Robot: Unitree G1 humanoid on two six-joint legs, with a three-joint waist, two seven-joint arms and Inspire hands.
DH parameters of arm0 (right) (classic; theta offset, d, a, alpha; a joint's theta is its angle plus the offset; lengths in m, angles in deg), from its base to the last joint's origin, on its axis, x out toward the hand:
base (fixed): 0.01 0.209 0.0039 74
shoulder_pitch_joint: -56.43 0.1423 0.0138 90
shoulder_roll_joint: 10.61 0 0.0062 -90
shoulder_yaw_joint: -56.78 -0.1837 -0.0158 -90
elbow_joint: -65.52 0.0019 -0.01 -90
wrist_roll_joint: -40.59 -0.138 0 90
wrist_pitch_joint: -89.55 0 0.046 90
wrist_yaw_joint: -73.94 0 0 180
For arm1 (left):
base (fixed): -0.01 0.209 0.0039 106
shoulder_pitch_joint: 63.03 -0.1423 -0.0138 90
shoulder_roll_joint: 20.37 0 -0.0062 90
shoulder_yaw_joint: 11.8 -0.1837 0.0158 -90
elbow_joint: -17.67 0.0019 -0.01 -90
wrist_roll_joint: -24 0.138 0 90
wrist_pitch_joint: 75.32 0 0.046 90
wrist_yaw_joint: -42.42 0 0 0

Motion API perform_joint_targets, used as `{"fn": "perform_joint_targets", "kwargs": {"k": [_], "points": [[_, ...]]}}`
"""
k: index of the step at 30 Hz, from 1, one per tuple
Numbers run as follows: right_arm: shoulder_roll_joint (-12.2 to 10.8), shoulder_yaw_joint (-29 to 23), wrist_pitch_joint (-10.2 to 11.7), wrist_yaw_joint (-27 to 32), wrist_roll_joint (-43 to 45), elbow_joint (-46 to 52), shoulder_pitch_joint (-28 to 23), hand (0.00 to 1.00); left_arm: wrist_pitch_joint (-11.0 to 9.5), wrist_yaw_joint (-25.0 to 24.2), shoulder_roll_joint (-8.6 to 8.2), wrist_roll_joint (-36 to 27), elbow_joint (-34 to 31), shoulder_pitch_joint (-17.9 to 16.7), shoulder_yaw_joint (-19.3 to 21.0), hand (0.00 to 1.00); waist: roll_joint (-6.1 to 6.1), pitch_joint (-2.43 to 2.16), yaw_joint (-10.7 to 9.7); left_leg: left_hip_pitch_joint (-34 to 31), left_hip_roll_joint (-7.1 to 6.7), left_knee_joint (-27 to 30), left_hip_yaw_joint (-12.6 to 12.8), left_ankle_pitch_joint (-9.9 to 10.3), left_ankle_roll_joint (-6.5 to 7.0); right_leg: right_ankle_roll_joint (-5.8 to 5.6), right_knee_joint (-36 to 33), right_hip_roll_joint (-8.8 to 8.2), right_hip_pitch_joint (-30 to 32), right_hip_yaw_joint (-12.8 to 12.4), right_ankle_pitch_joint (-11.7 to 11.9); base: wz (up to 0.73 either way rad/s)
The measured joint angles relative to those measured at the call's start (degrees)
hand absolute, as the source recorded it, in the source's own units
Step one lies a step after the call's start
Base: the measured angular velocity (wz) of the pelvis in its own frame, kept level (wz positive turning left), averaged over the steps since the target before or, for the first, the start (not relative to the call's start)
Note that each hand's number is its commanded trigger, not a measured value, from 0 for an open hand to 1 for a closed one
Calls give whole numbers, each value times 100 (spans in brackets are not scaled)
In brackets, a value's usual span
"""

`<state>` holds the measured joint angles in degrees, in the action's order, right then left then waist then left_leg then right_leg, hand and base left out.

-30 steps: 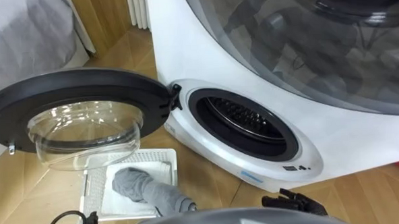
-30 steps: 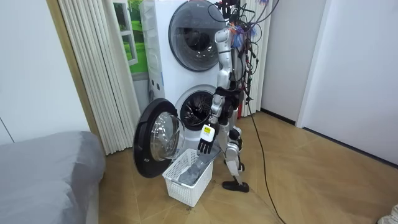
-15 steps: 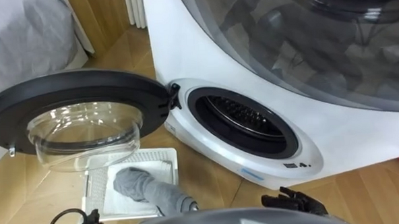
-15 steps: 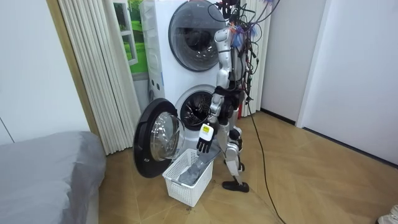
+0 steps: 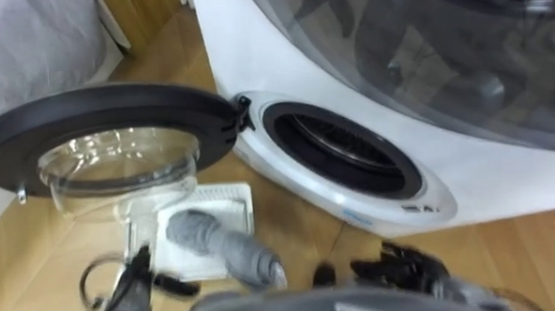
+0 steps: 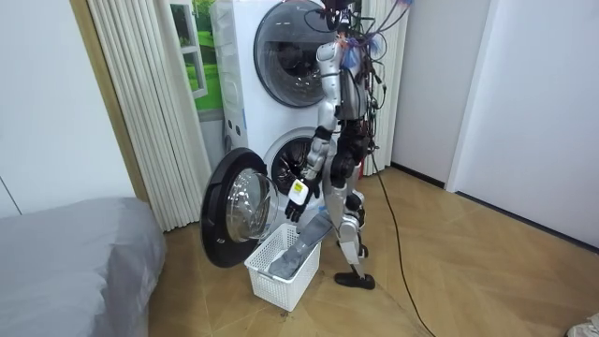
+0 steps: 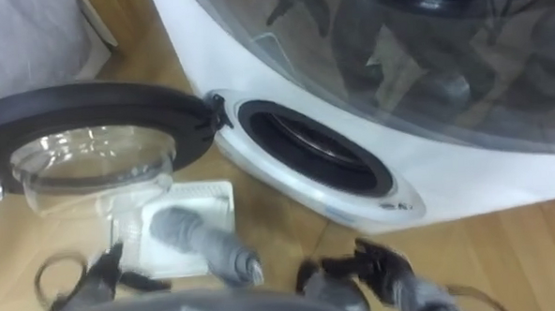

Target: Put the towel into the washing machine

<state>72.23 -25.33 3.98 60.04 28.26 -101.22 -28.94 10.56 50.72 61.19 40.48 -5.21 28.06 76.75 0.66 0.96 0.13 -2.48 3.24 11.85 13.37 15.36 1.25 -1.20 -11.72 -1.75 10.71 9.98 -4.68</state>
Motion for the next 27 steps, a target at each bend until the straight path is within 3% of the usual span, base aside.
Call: {"fn": "perform_joint_targets", "kwargs": {"k": [6,8,9,14,16,20,27], "points": [[-87,45,57,27,38,-141,508,0,-170,20,-71,507,472,755,-337,0,24,75,-147,-719,-24,332,-22,-9,16,35,-238,-74,679,-8,23,-1],[-84,116,57,98,10,-143,620,0,-179,39,-126,626,573,919,-355,0,46,120,-149,-916,-40,444,-22,-9,16,36,-351,-95,908,-58,23,-18],[-85,224,57,131,-6,-139,717,0,-178,48,-146,630,635,1051,-423,0,54,181,-156,-1047,-46,552,-18,-9,16,46,-458,-116,1062,-67,17,-18],[-104,544,65,325,-14,-135,1051,0,-242,191,-178,636,698,1550,-577,0,16,272,-176,-1783,-81,1037,25,-7,17,97,-1057,-238,1894,-149,-15,-7],[-110,549,82,342,-38,-111,1209,0,-265,235,-185,685,709,1807,-573,0,-14,356,-197,-2140,-96,1223,42,-4,22,121,-1279,-303,2271,-173,-31,5],[-126,548,101,496,-41,-43,1422,0,-298,267,-186,794,688,2130,-691,0,-13,391,-260,-2843,-60,1717,54,57,110,147,-1513,-332,2860,-214,-45,2],[-150,614,110,557,-99,271,1546,0,-349,342,-156,1070,692,2507,-1031,0,-10,425,-316,-3906,110,2268,99,210,173,344,-1814,-300,3849,-201,79,-2]]}}
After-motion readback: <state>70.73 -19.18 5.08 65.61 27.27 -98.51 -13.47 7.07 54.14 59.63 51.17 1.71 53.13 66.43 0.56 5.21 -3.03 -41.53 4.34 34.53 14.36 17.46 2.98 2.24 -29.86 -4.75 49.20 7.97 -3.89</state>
